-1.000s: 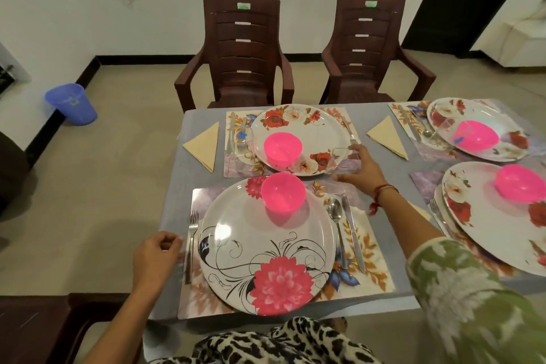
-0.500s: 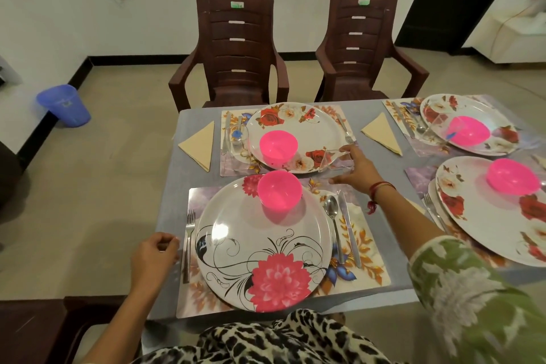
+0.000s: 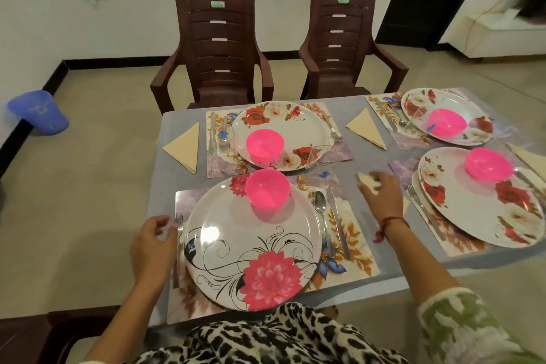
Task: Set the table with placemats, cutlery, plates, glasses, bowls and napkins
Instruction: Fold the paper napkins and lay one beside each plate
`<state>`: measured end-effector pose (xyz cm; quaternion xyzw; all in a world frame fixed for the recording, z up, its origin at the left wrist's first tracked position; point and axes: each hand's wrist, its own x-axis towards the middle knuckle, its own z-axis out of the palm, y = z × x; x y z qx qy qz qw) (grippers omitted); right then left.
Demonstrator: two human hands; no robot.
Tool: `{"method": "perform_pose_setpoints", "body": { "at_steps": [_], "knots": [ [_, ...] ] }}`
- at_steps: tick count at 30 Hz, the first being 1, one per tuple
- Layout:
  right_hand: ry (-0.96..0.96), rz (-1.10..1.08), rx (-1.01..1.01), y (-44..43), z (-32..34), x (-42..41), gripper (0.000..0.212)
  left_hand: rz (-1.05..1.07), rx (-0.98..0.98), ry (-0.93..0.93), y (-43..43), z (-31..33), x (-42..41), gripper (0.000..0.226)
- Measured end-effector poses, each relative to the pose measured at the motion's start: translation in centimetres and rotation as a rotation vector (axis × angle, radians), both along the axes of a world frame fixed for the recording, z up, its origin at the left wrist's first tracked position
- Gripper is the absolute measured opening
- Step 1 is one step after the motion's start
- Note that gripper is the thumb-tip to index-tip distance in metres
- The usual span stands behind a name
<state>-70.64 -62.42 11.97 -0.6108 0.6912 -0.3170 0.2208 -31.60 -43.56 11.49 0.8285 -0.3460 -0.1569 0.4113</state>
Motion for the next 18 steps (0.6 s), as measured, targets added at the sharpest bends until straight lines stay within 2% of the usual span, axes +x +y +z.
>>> {"method": "perform_pose_setpoints", "body": {
  "at_steps": [3, 6, 13, 18],
  "knots": [
    [0.389, -0.017, 0.209, 1.9, -3.4, -3.2, 0.039, -0.055, -0.022, -0.052, -2.0, 0.1, -2.1, 0.028],
    [0.600, 0.052, 0.223, 2.6, -4.7, -4.0, 0.032, -0.121, -0.041, -0.053, -3.7, 0.5, -4.5, 0.030],
    [0.795, 0.167, 0.214, 1.1, -3.9, -3.7, 0.026, -0.183, -0.018, -0.069, -4.6, -0.2, -5.1, 0.030],
    [0.806, 0.231, 0.213, 0.7, -3.9, -2.8, 0.025, -0.163, -0.002, -0.039, -4.1, -0.7, -4.6, 0.031]
  ]
}}
